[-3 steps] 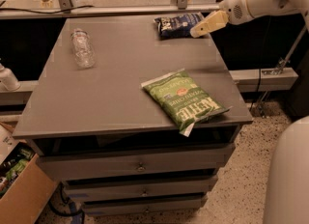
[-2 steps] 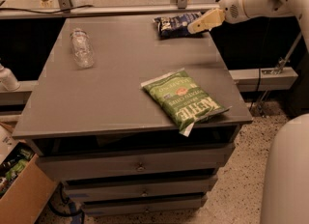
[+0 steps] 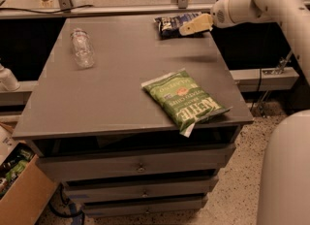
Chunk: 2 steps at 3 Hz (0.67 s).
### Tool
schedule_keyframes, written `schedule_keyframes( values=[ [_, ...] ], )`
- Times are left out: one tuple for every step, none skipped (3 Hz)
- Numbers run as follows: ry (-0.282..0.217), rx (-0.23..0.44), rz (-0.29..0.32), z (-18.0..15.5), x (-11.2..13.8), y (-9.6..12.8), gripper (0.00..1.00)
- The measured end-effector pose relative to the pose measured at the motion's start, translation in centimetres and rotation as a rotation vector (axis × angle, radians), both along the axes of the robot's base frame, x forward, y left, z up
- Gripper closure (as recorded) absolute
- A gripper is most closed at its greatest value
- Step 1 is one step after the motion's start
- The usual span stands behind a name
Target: Pick blue chip bag
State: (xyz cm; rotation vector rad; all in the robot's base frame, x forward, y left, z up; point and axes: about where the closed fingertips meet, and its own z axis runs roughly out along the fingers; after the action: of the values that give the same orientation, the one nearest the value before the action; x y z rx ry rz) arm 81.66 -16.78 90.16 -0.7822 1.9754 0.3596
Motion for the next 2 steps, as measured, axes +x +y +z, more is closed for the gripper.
schedule_keyframes(
  values=[
    [0.019,-0.010,-0.035,-1.5,1.4,0.7,0.00],
    [0.032,-0.010,-0.072,-2.5,2.9,0.8,0.00]
  ],
)
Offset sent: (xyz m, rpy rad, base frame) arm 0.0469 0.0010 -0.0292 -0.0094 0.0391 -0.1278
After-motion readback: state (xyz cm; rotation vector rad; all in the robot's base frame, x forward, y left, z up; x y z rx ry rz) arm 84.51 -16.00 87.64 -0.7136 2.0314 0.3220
